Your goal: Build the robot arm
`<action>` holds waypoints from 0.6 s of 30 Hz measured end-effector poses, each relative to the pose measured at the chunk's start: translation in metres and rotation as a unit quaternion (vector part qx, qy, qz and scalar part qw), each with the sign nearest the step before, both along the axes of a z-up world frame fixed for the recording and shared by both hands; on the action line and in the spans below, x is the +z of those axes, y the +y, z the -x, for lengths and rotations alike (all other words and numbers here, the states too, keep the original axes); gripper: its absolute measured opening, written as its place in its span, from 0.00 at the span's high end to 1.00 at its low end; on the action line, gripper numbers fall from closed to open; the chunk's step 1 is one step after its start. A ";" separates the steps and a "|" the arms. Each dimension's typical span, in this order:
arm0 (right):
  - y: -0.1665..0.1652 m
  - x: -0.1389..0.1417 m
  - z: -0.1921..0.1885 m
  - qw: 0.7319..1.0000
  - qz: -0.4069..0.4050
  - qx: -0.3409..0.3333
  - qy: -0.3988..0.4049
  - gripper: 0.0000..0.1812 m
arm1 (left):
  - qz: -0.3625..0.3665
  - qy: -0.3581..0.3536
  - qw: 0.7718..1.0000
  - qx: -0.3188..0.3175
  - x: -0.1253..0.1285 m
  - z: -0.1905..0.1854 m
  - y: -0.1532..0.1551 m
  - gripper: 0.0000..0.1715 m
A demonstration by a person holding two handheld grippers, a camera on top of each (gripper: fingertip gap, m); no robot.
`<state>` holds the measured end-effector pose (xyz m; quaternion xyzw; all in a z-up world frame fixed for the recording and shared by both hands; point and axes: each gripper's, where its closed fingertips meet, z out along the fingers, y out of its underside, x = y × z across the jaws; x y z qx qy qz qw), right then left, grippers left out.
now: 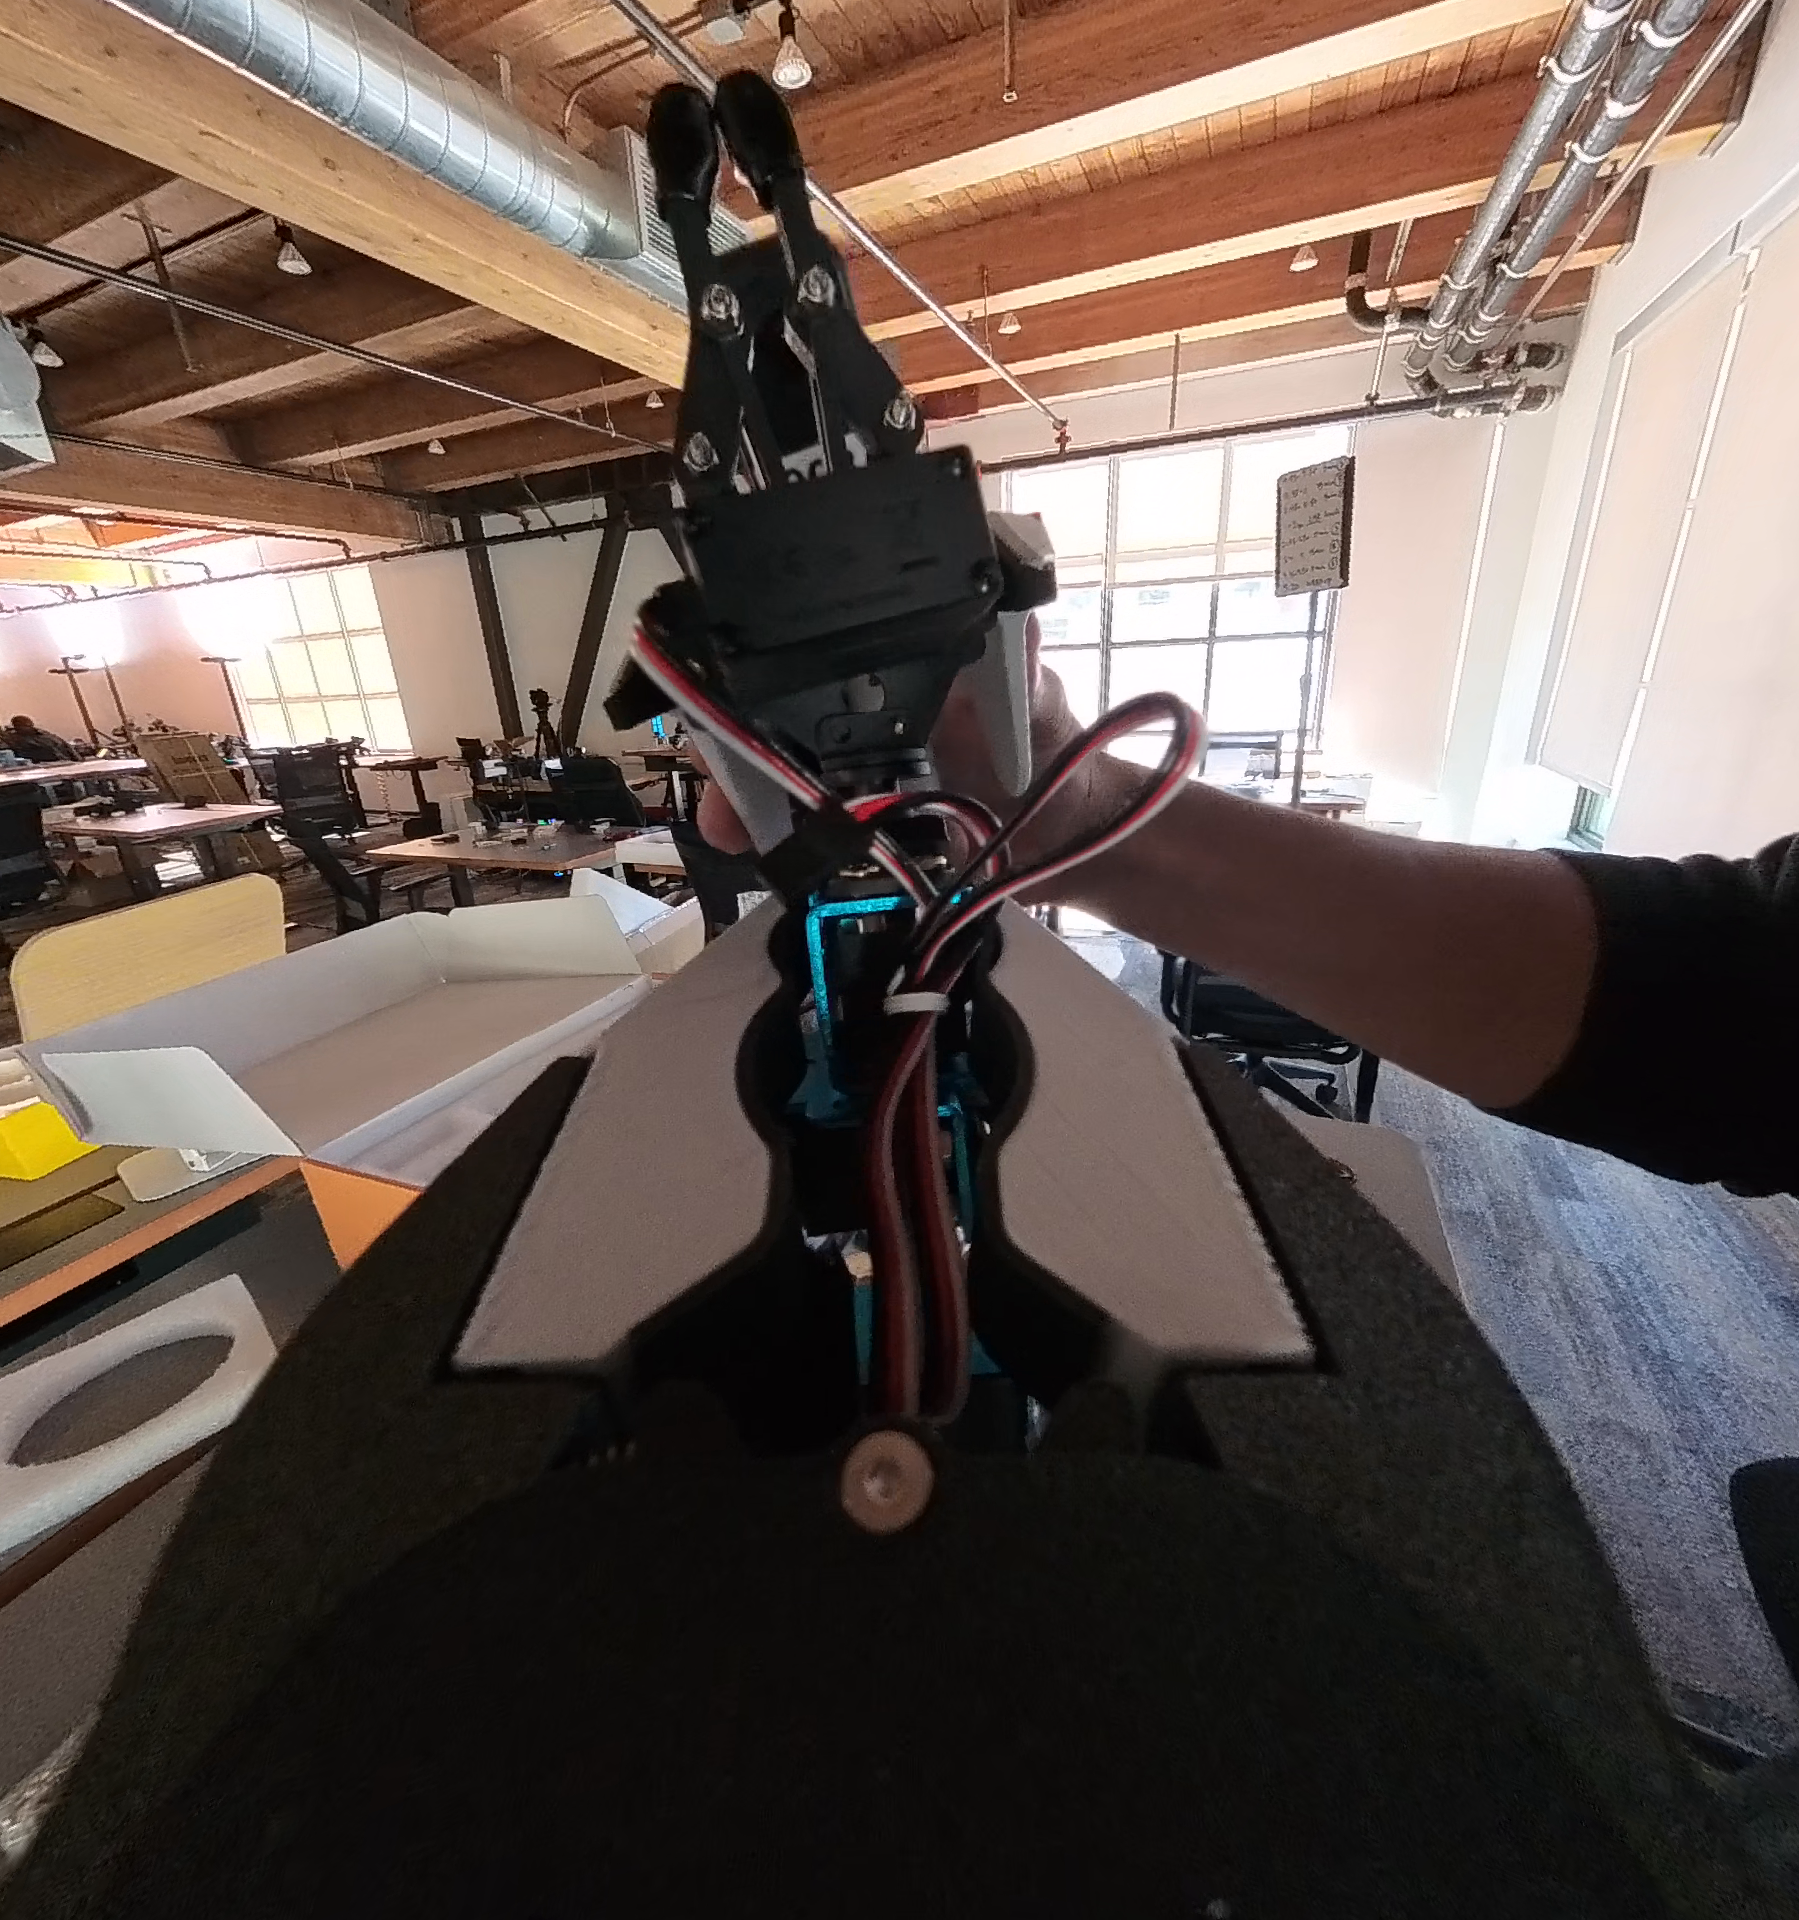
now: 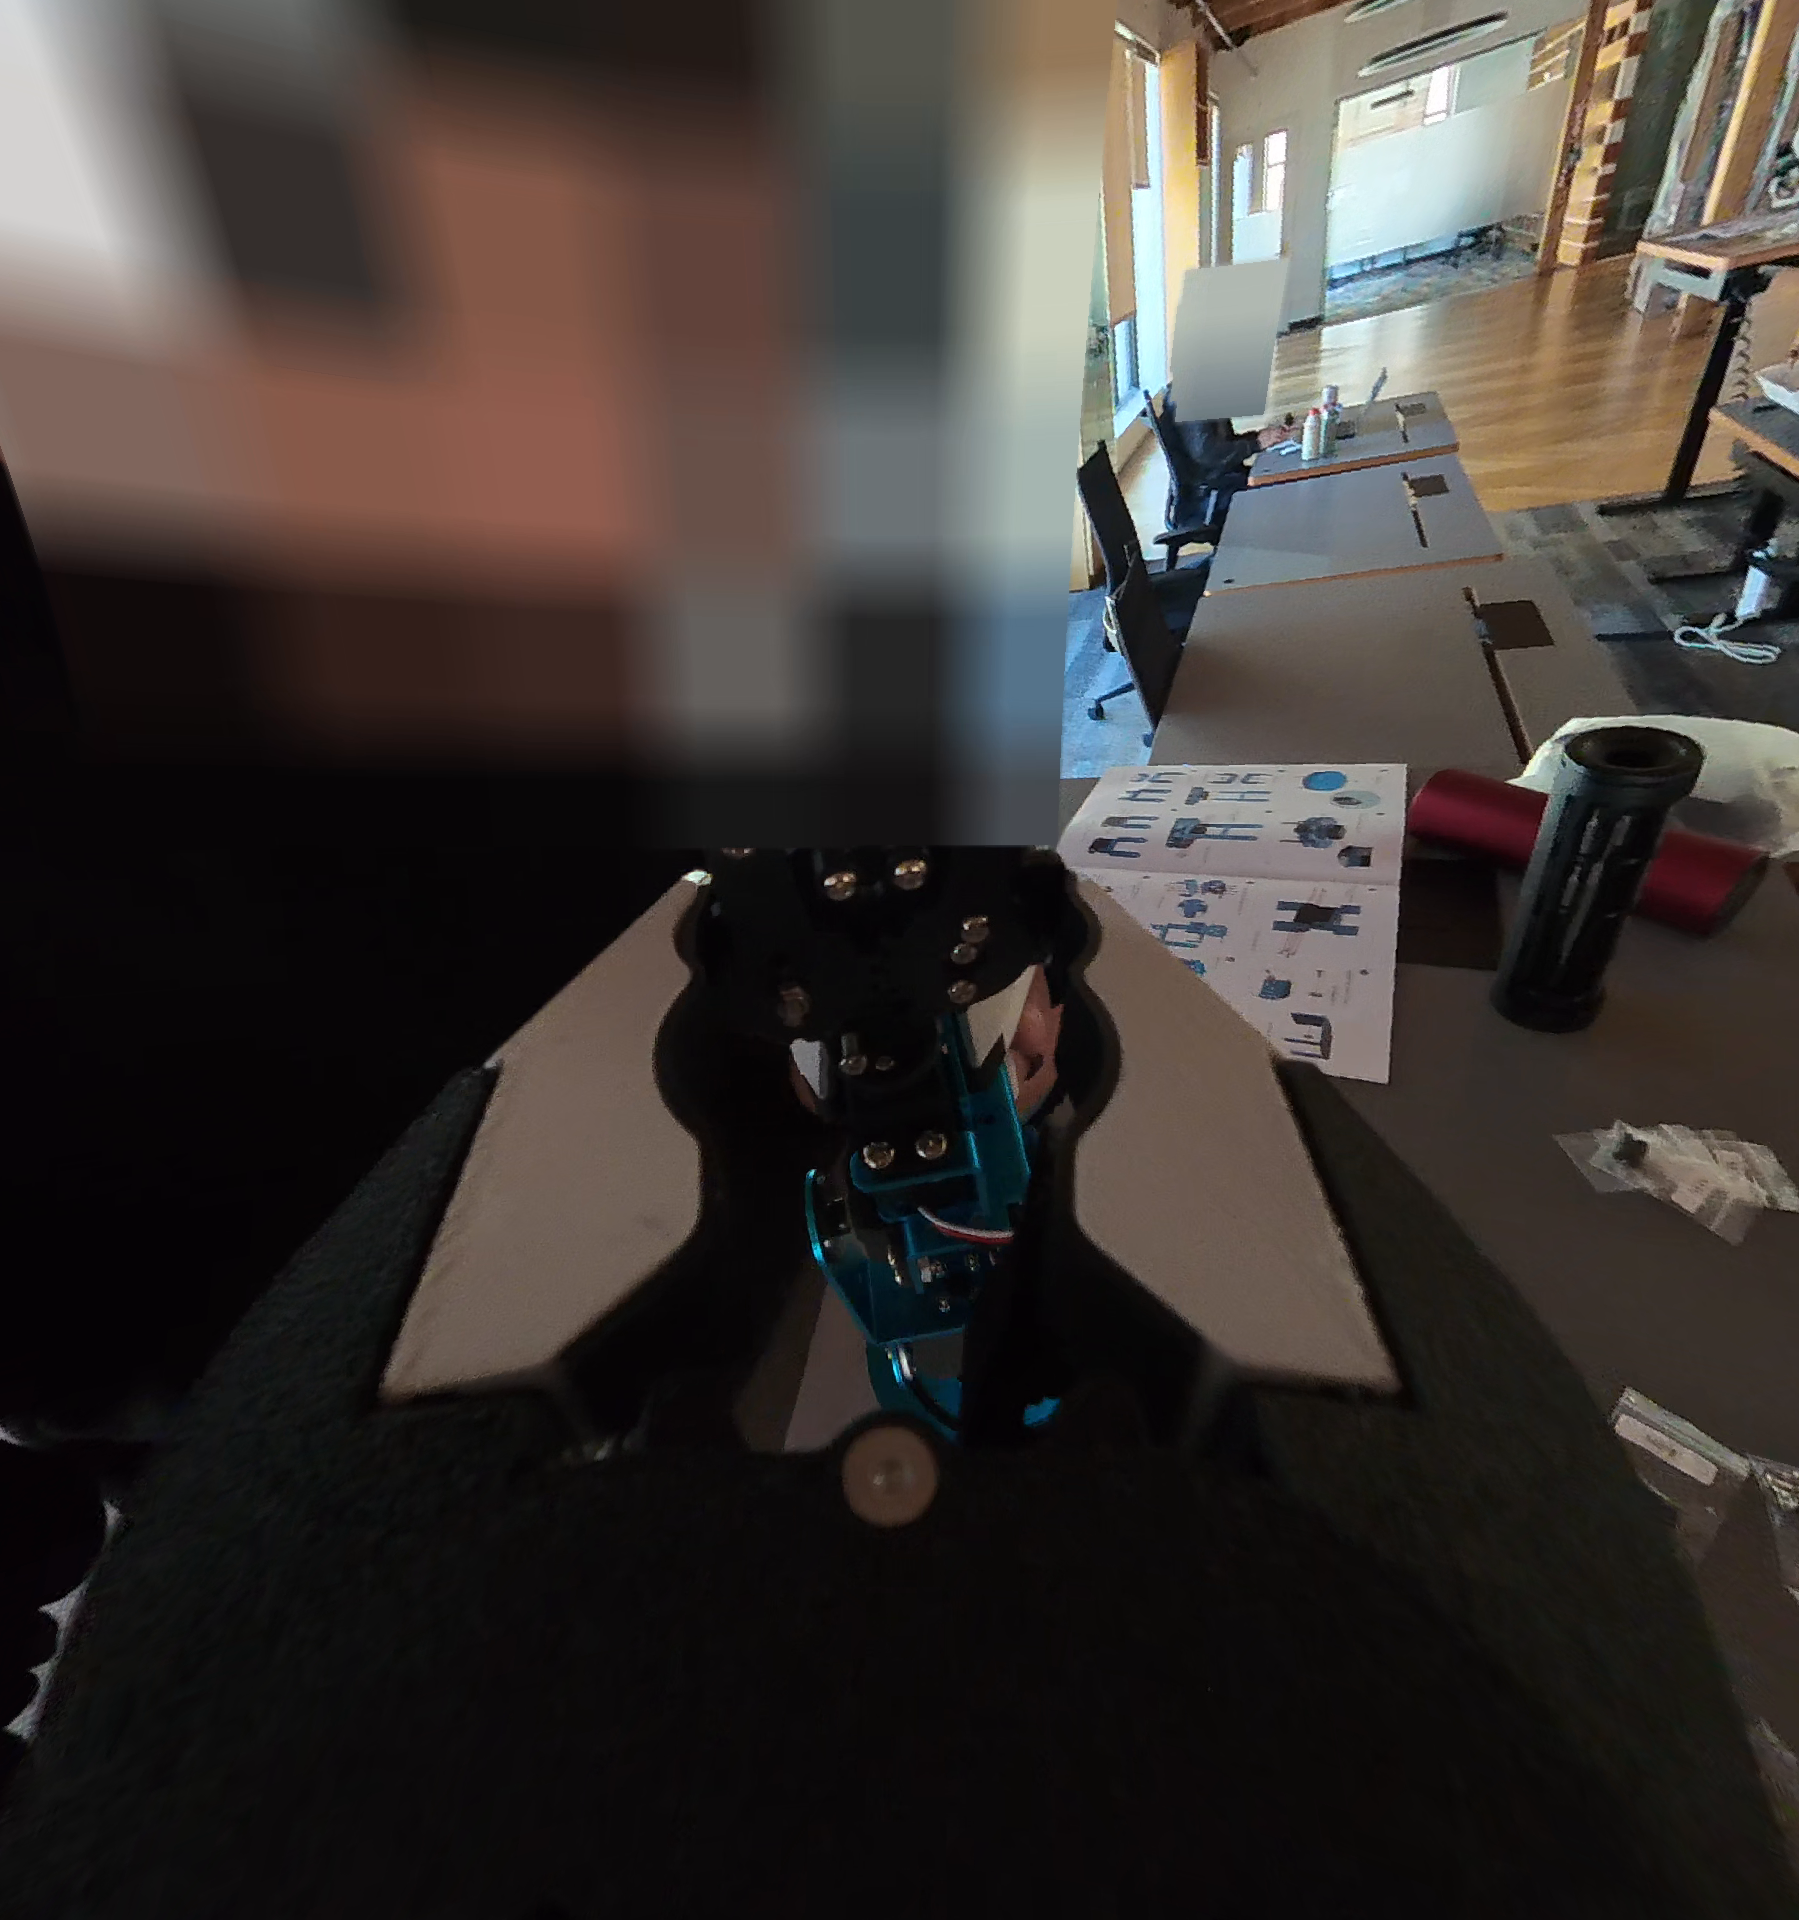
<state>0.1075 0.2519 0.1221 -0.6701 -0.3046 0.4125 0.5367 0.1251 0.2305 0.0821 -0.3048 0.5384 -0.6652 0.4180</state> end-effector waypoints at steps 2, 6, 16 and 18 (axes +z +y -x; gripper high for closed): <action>0.000 0.001 0.000 1.000 -0.011 0.005 0.003 0.66 | 0.000 0.001 1.000 0.002 0.000 0.000 0.001 0.86; 0.000 0.001 0.000 1.000 -0.008 0.005 0.019 0.65 | 0.007 0.005 1.000 0.004 0.000 -0.001 0.001 0.86; -0.006 -0.013 -0.012 0.984 -0.037 -0.170 -0.038 0.60 | 0.030 -0.004 1.000 0.008 0.000 0.000 0.001 0.86; -0.012 -0.012 -0.019 0.978 -0.056 -0.197 -0.024 0.62 | 0.029 -0.006 1.000 0.001 0.000 0.000 0.002 0.86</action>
